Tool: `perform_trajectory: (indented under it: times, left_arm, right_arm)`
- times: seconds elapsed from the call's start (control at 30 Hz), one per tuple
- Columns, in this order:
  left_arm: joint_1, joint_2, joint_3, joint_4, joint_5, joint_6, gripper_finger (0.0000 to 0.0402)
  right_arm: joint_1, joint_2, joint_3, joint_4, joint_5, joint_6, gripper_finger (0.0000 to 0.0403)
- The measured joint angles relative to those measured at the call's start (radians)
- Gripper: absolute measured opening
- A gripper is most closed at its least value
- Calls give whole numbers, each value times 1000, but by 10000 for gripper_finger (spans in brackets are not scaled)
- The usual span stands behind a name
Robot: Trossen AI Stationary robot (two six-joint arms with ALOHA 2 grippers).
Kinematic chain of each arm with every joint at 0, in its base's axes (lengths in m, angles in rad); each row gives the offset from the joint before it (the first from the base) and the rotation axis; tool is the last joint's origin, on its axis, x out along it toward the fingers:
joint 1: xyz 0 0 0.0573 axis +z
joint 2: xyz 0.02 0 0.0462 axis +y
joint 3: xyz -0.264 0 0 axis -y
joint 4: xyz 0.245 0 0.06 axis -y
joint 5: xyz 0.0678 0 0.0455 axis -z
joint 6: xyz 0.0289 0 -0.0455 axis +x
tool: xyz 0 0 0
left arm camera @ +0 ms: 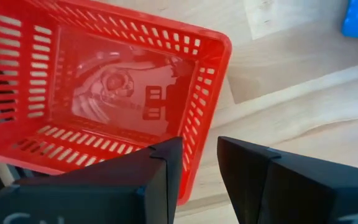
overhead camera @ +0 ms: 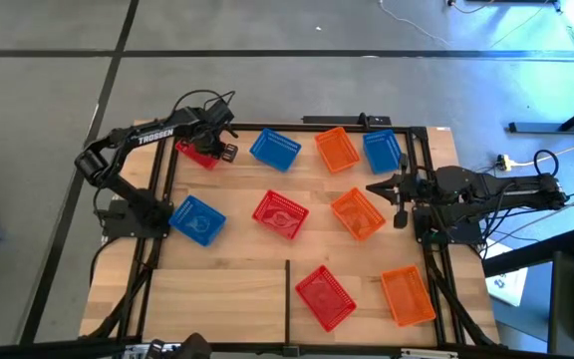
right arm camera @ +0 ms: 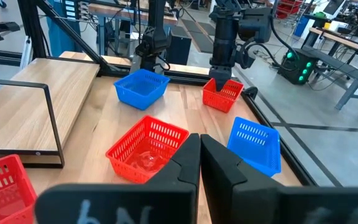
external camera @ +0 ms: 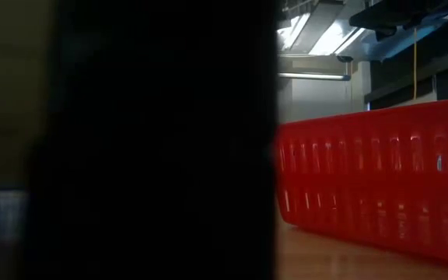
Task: Stack baskets on shelf by color
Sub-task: Put the top red bin on the shelf
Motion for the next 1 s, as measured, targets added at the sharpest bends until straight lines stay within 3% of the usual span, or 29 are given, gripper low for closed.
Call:
perform_trajectory:
  times: [0.47, 0.73, 1.0]
  left_arm:
    - [34, 1, 9, -12, 156, -123, 92]
    - [96, 9, 119, -9, 159, -114, 92]
    - [145, 154, 259, -99, 206, -49, 92]
  right_arm:
    - [0, 0, 0, 0, 0, -1, 16]
    - [0, 0, 0, 0, 0, -1, 16]
    - [0, 0, 0, 1, 0, 0, 16]
